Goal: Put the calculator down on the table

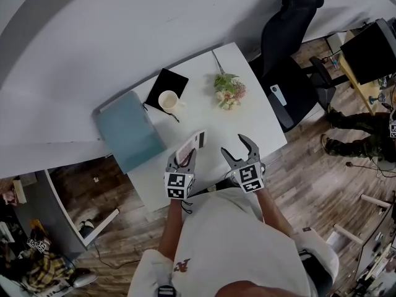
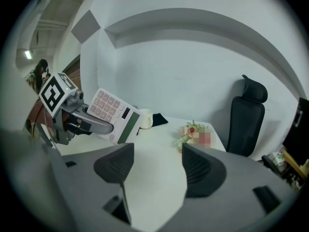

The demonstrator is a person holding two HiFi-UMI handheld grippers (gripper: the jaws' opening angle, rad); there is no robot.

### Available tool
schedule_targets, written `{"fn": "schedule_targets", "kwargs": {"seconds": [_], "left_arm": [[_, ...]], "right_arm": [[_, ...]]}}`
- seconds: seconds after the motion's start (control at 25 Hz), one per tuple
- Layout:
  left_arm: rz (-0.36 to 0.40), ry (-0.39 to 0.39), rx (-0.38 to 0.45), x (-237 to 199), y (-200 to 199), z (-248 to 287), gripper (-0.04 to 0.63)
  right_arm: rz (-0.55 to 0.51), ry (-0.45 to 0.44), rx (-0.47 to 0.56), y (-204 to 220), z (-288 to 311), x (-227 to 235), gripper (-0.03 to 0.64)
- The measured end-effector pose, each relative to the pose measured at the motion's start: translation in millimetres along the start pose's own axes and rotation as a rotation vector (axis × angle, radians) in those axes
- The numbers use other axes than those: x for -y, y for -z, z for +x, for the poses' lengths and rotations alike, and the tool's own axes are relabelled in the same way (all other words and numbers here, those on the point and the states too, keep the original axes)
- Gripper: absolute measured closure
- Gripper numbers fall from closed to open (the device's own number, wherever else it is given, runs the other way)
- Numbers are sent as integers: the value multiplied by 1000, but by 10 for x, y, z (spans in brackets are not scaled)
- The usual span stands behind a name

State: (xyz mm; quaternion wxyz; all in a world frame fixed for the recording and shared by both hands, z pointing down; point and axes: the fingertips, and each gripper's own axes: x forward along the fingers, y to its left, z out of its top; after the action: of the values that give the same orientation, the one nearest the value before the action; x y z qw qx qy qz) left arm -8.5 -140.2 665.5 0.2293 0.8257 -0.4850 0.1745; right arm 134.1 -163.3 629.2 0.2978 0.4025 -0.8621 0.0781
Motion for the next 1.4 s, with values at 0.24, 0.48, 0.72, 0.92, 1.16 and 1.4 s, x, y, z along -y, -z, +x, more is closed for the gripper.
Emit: {"fn": "schedule_targets", "kwargs": {"seconds": [0.24, 0.48, 0.72, 0.92, 1.16, 1.4], "left_arm": [[-36, 21, -27, 6, 137, 69, 492], [-81, 43, -55, 7, 264, 149, 492], [-117, 72, -86, 54, 379, 244, 492], [-141, 98, -115, 91, 477, 327, 492], [-162, 128, -145, 143, 572, 412, 492], [-190, 152, -172, 179, 651, 488, 492]], "right_arm": [[9, -21, -36, 116, 63, -71, 305], [14, -33, -61, 209, 110, -109, 307], [21, -47, -91, 323, 143, -138, 310], [26, -62, -112, 385, 189, -177, 313], [36, -68, -126, 458, 208, -210, 316], [40, -75, -143, 527, 231, -225, 318]]}}
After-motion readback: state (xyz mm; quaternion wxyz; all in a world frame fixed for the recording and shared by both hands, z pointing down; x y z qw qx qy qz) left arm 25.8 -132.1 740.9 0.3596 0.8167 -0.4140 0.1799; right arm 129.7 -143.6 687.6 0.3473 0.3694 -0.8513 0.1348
